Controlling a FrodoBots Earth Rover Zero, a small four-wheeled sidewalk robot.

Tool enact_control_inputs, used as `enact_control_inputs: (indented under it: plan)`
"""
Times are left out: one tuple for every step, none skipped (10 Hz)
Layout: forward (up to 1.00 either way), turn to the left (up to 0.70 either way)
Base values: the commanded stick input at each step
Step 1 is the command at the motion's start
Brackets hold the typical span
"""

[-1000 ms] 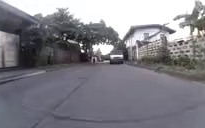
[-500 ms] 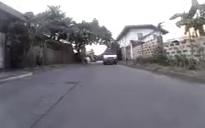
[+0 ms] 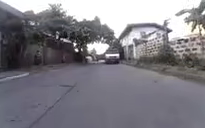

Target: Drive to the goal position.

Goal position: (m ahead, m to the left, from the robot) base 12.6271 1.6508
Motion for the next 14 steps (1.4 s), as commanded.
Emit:
enact_control_inputs:
  plan:
    - [1.0, 0.04]
    - [1.0, -0.13]
    - [1.0, -0.36]
    - [1.0, -0.28]
    - [1.0, 0.04]
    - [1.0, 0.04]
    - [1.0, 0.04]
    - [1.0, 0.04]
    - [1.0, 0.04]
    - [1.0, 0.04]
    - [1.0, 0.04]
    - [1.0, 0.04]
    - [1.0, 0.04]
    - [1.0, 0.04]
